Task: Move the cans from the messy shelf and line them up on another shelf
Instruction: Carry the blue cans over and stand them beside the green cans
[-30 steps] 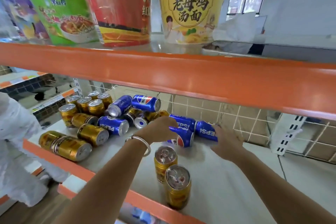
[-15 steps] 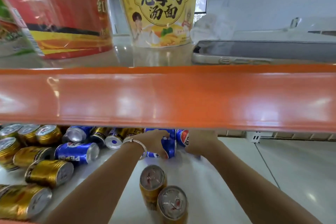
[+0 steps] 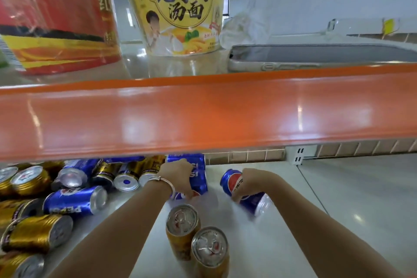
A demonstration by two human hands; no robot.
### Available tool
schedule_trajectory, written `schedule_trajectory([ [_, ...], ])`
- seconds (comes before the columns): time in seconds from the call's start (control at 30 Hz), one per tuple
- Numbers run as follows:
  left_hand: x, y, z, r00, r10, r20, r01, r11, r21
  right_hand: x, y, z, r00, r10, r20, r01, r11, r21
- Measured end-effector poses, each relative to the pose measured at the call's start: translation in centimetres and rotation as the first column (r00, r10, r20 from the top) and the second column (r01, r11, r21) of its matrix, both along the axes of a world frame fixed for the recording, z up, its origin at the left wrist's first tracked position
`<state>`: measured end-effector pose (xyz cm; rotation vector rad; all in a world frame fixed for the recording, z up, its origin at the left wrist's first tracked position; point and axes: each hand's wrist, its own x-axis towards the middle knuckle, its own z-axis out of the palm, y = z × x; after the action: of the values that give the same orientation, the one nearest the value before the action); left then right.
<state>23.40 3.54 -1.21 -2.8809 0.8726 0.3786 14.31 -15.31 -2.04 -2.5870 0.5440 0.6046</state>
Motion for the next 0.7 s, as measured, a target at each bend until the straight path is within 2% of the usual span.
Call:
schedule_trajectory([
  [0.1,0.0,-0.6,1.1,0.99,0.057,-0.133,-0.084,0.975,-0.204,-2.0,-1.5,-0.9,0.986,-0.159,0.051,0.146,0.969,0.2],
  [0.17,-0.4,-1.9,1.9,0.968,0.023,-0.249,-0.109,0.934,-0.34,-3.3,-2.5,-0.9,0.965,-0.246,0.085,0.211,0.931,0.299],
  [0.3,-3.0,-5.6,3.8,0.954,-0.135,-0.267,-0.019,0.864,-0.503,-5.8,-4.1,0.1,0.881,-0.424,0.209,0.282,0.826,0.488],
  [0.4,-5.5,-8.6,4.9,0.915,-0.24,-0.323,0.006,0.811,-0.585,-8.2,-5.4,1.1,0.809,-0.508,0.296,0.305,0.793,0.528],
  [0.53,-8.3,-12.0,5.5,0.83,-0.302,-0.469,-0.119,0.727,-0.677,-12.2,-8.3,1.5,0.734,-0.6,0.318,0.352,0.737,0.577],
  [0.7,-11.8,-16.5,4.9,0.756,-0.351,-0.553,-0.172,0.708,-0.685,-17.7,-12.3,1.7,0.68,-0.644,0.35,0.396,0.725,0.563],
])
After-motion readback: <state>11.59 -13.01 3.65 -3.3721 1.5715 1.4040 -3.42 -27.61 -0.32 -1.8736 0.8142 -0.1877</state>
